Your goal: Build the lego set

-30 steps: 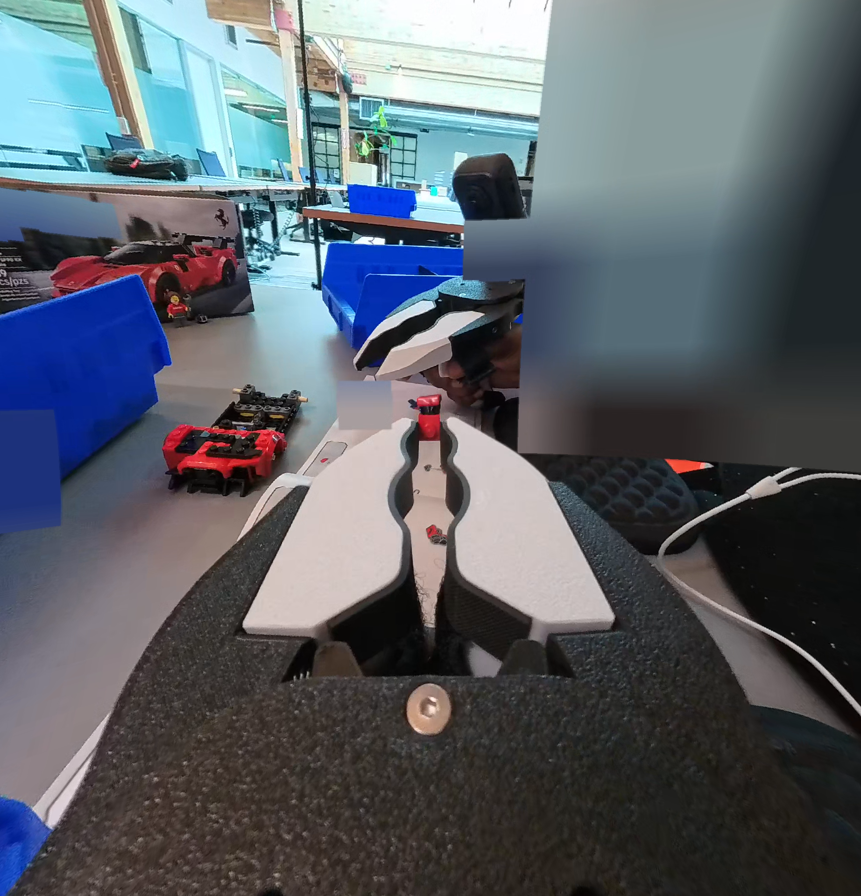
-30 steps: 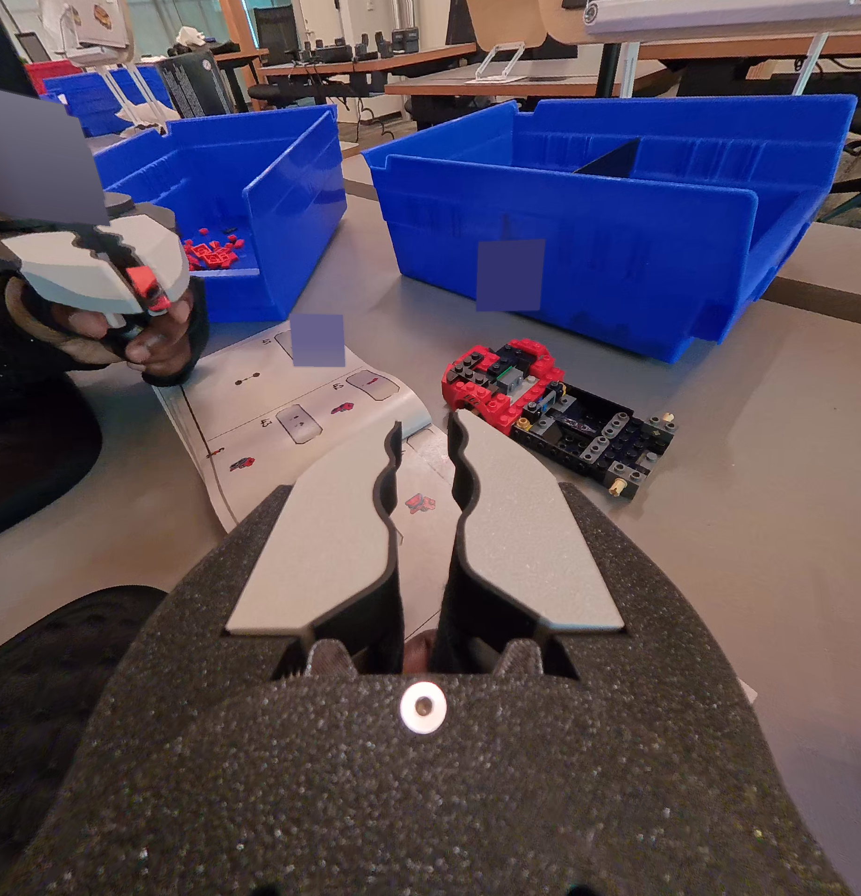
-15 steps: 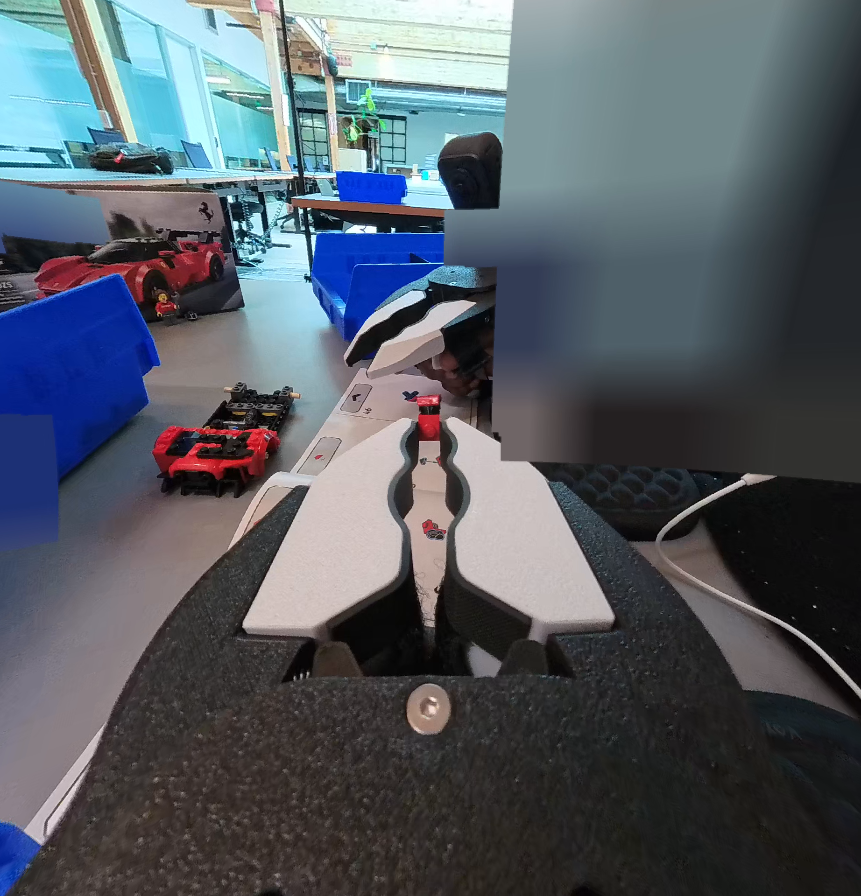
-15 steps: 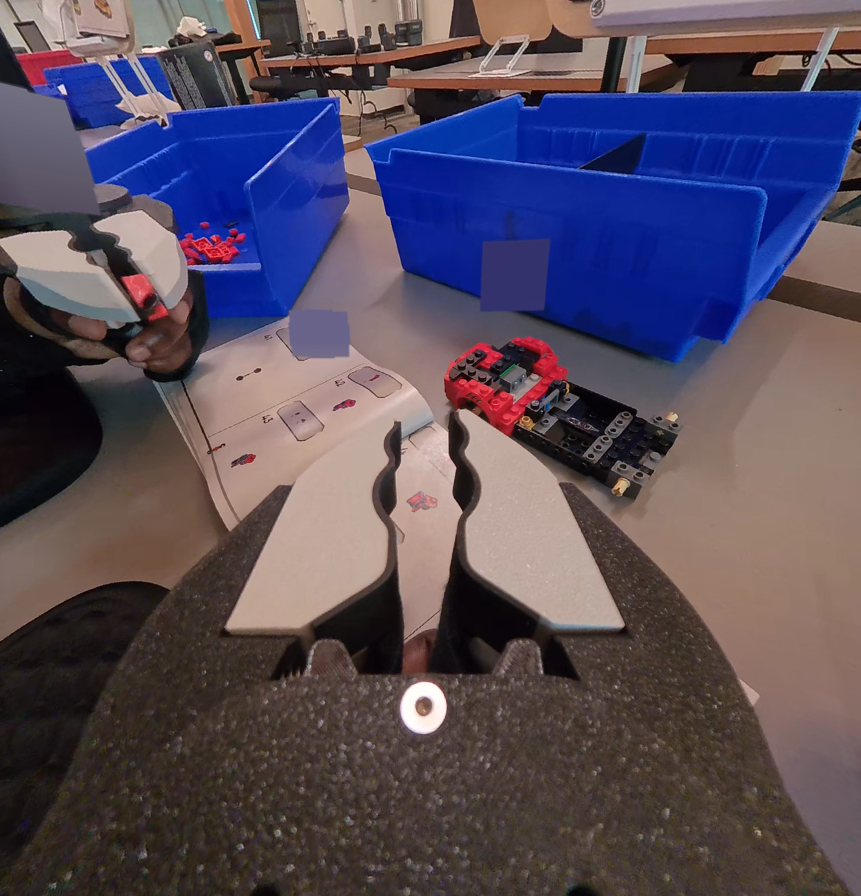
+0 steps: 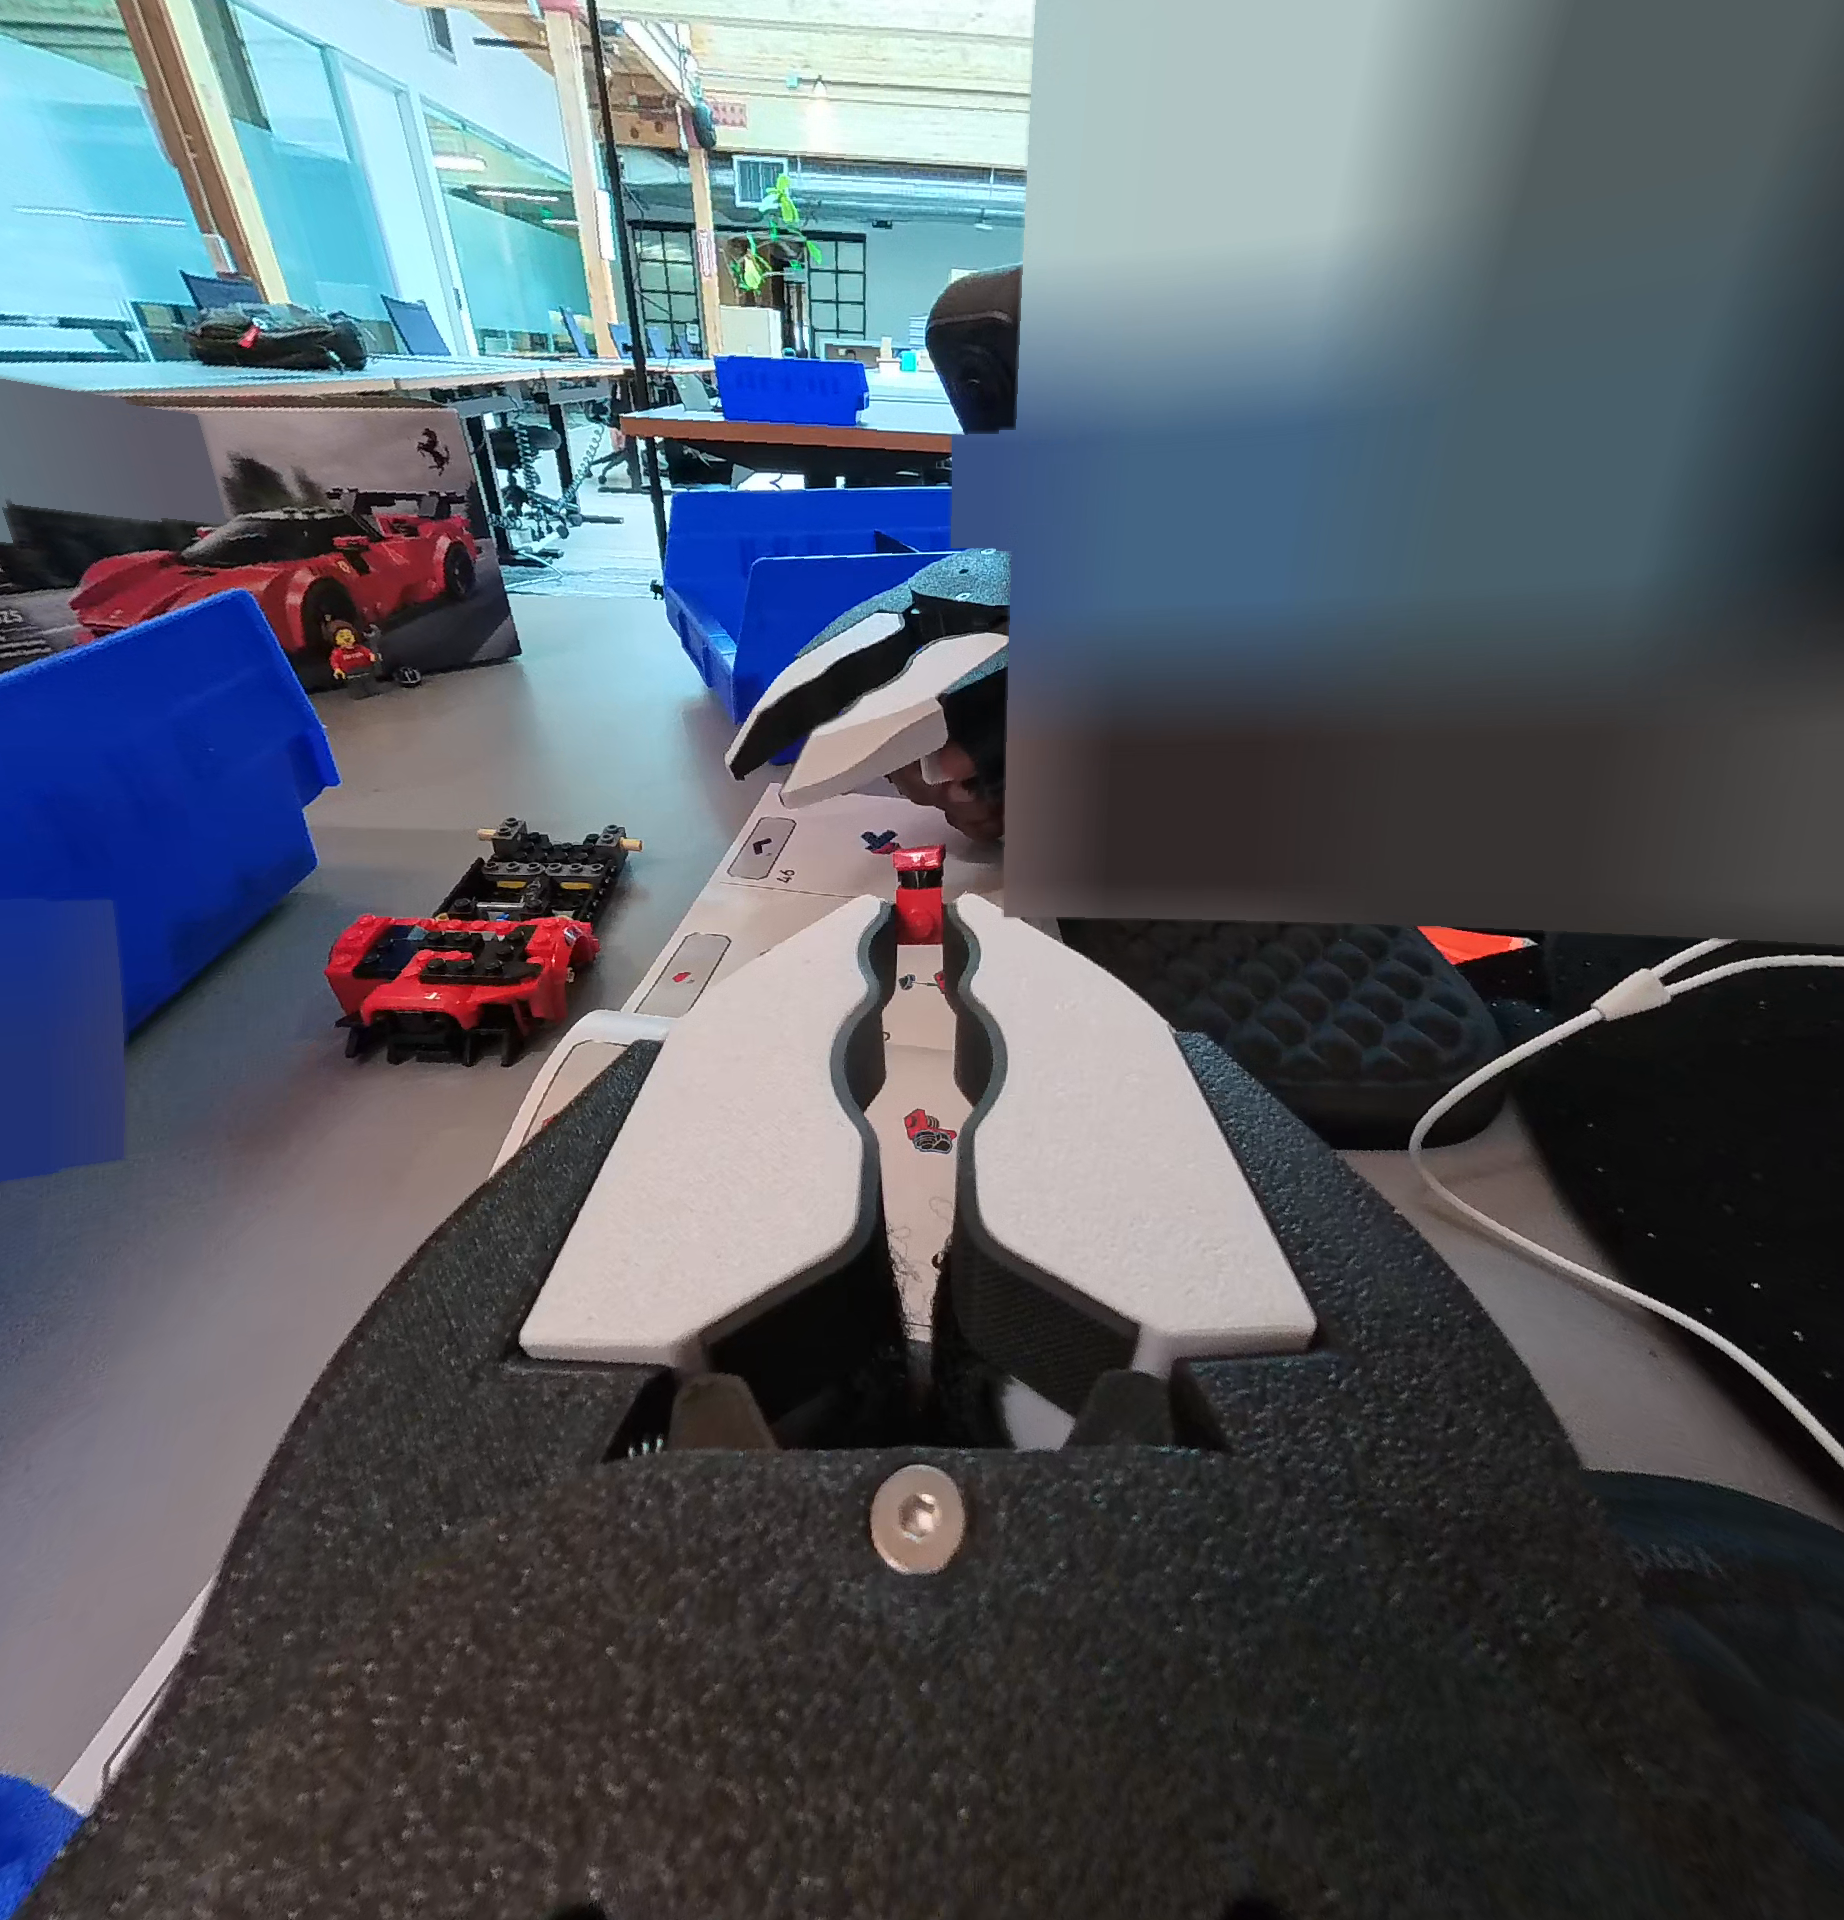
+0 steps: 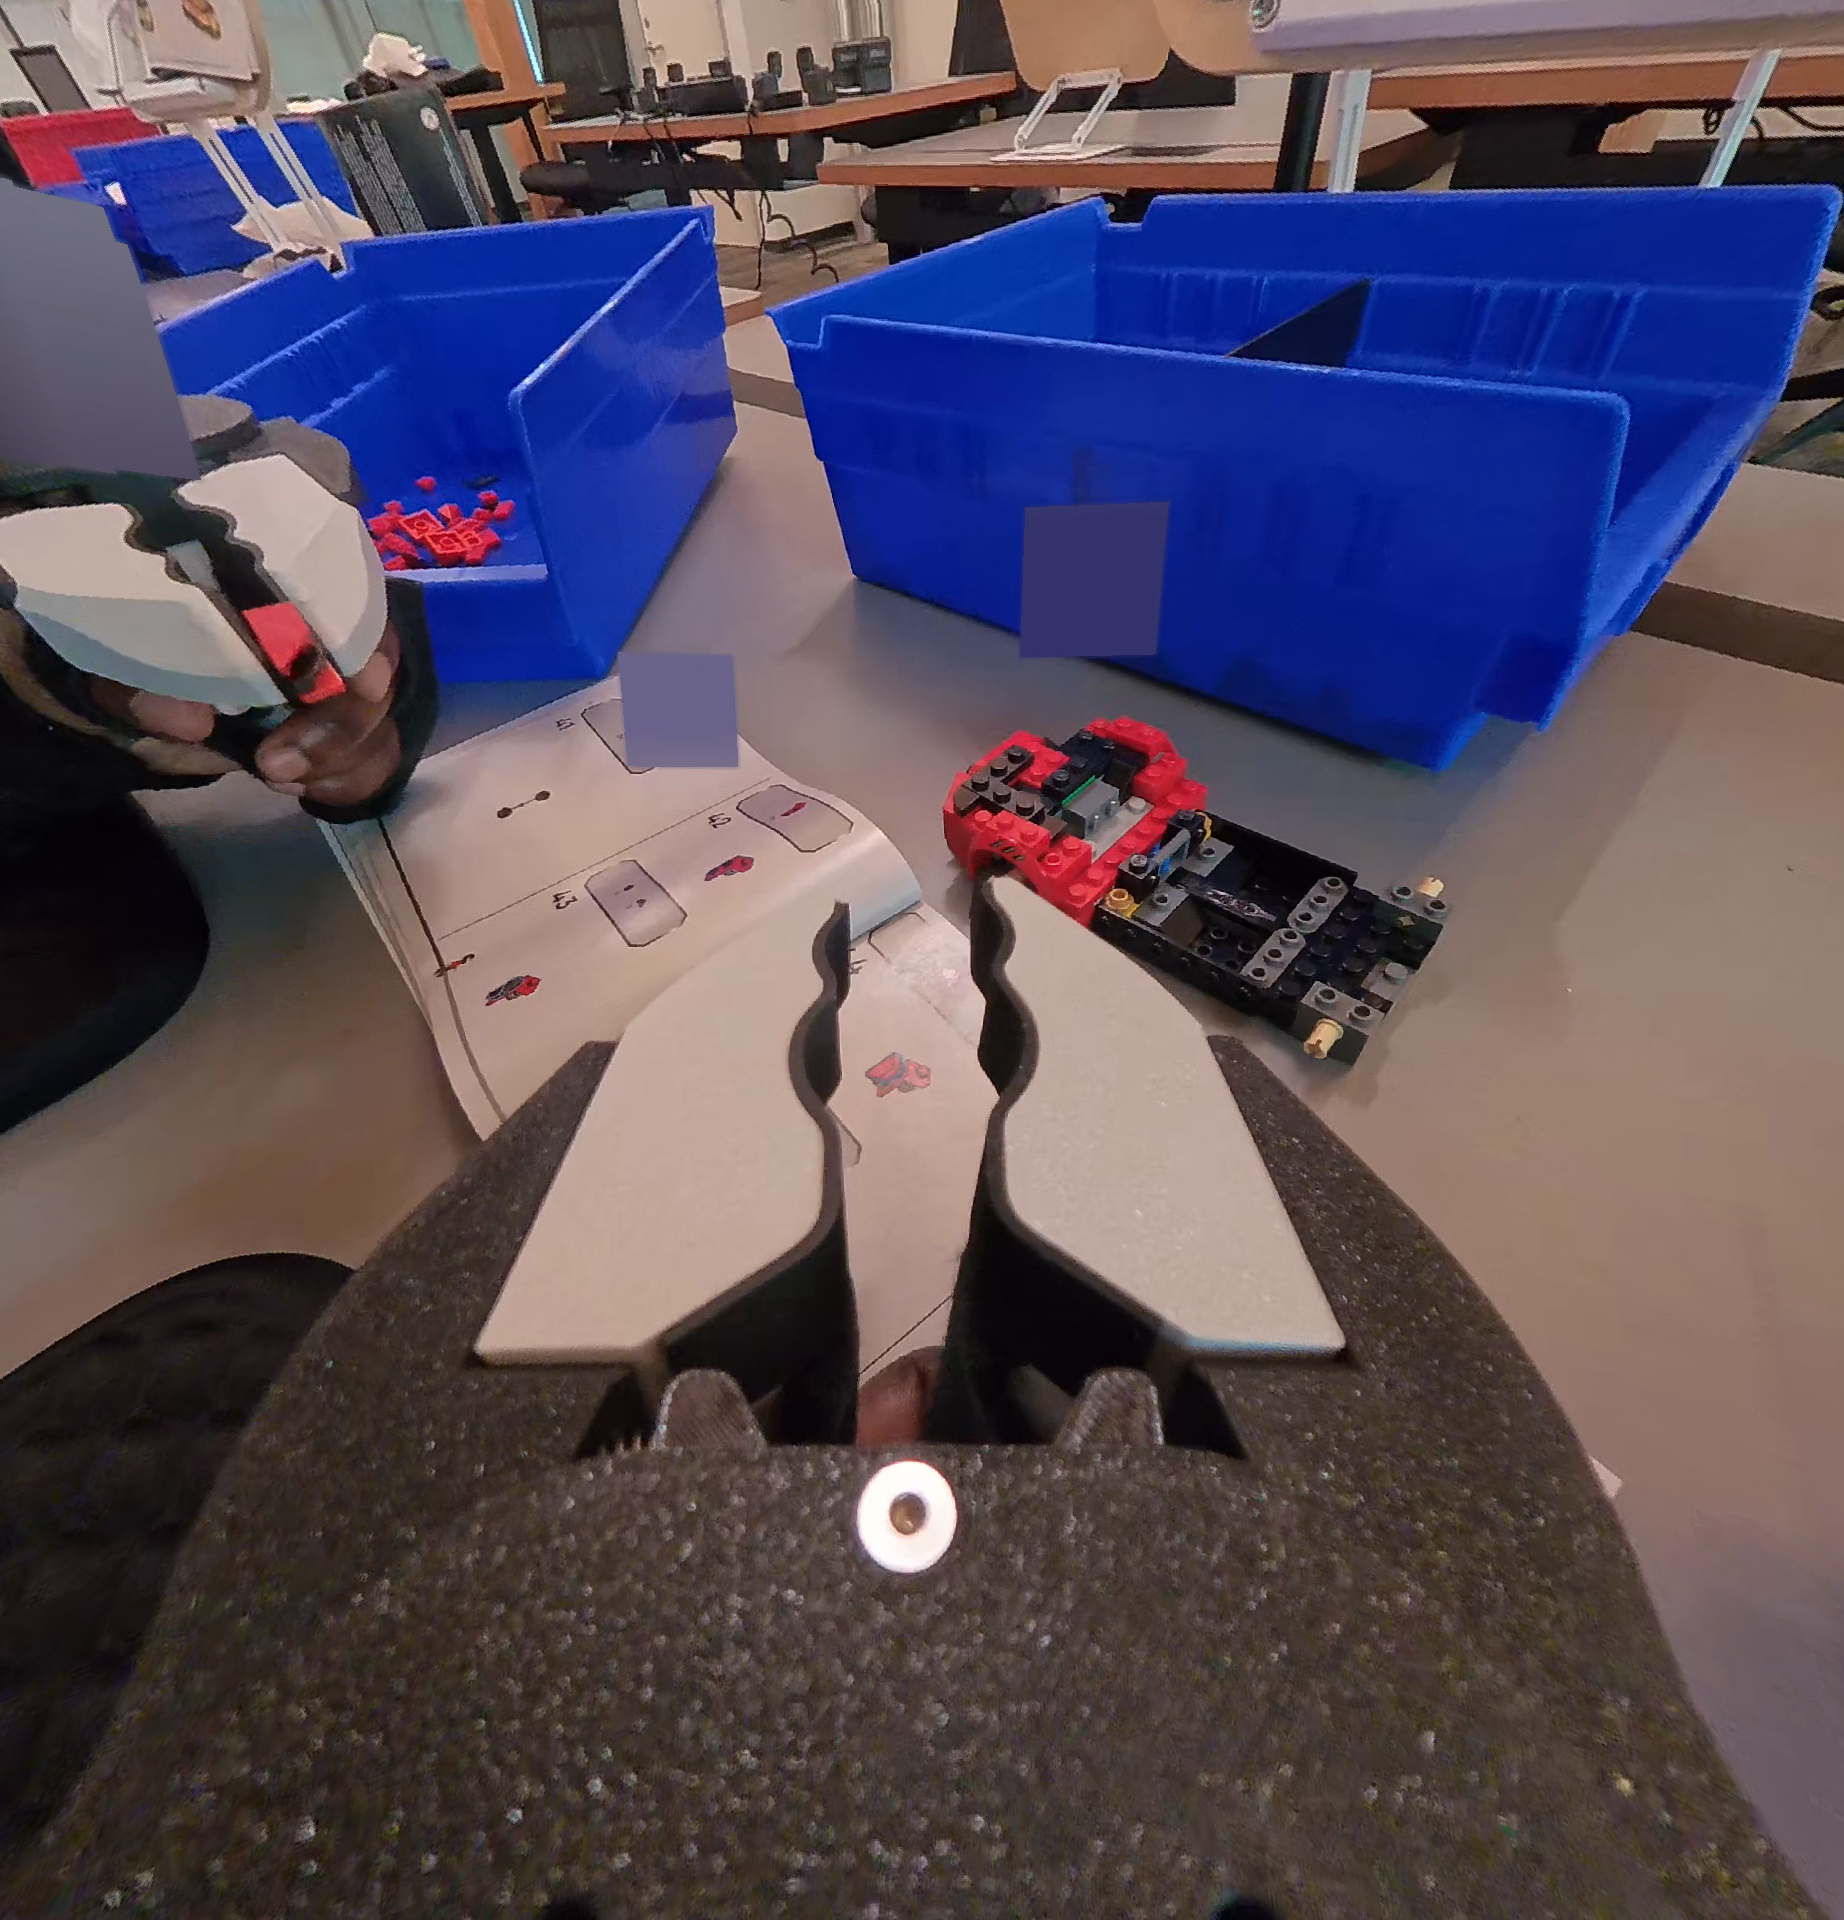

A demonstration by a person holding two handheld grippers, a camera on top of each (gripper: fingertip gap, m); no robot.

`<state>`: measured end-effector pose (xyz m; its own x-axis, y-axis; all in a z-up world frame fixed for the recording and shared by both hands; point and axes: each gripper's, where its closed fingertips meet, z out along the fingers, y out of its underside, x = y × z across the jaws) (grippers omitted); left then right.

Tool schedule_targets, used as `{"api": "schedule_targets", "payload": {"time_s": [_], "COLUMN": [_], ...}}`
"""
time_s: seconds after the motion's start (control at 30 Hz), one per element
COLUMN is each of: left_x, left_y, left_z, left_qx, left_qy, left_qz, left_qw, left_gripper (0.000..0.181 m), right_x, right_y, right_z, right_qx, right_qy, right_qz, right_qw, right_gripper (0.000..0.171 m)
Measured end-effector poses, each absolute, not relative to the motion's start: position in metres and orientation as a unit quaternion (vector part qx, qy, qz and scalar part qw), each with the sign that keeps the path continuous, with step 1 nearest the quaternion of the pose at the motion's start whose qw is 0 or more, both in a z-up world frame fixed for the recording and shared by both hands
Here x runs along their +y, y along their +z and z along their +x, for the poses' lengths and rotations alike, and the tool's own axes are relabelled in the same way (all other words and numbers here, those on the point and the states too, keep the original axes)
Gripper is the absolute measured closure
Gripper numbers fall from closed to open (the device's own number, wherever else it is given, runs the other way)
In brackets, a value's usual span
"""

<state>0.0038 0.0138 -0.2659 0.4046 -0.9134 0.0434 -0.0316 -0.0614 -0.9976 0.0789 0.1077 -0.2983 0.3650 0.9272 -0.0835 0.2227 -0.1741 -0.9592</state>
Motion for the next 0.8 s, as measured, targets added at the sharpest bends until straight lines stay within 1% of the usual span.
{"api": "schedule_targets", "payload": {"time_s": [0.27,0.33,0.43,0.5,0.6,0.67,0.77,0.8], "left_x": [0.014,0.014,0.014,0.014,0.014,0.014,0.014,0.014], "left_y": [-0.266,-0.266,-0.266,-0.266,-0.267,-0.267,-0.267,-0.267], "left_z": [0.004,0.004,0.004,0.004,0.004,0.004,0.005,0.005], "left_qx": [0.382,0.382,0.383,0.383,0.384,0.384,0.385,0.385], "left_qy": [-0.389,-0.389,-0.390,-0.390,-0.389,-0.389,-0.389,-0.389], "left_qz": [-0.618,-0.618,-0.618,-0.618,-0.618,-0.618,-0.618,-0.618], "left_qw": [0.566,0.566,0.566,0.566,0.565,0.565,0.565,0.565], "left_gripper": [0.174,0.174,0.174,0.174,0.174,0.174,0.174,0.174], "right_x": [0.109,0.101,0.088,0.087,0.089,0.092,0.096,0.097], "right_y": [-0.298,-0.297,-0.300,-0.305,-0.308,-0.307,-0.305,-0.304], "right_z": [0.079,0.078,0.072,0.070,0.070,0.071,0.073,0.074], "right_qx": [-0.423,-0.441,-0.483,-0.494,-0.493,-0.483,-0.468,-0.463], "right_qy": [0.368,0.381,0.381,0.362,0.354,0.356,0.363,0.365], "right_qz": [-0.675,-0.659,-0.640,-0.645,-0.652,-0.658,-0.663,-0.664], "right_qw": [0.480,0.474,0.460,0.457,0.454,0.454,0.458,0.460], "right_gripper": [0.147,0.170,0.171,0.167,0.145,0.135,0.133,0.136]}}
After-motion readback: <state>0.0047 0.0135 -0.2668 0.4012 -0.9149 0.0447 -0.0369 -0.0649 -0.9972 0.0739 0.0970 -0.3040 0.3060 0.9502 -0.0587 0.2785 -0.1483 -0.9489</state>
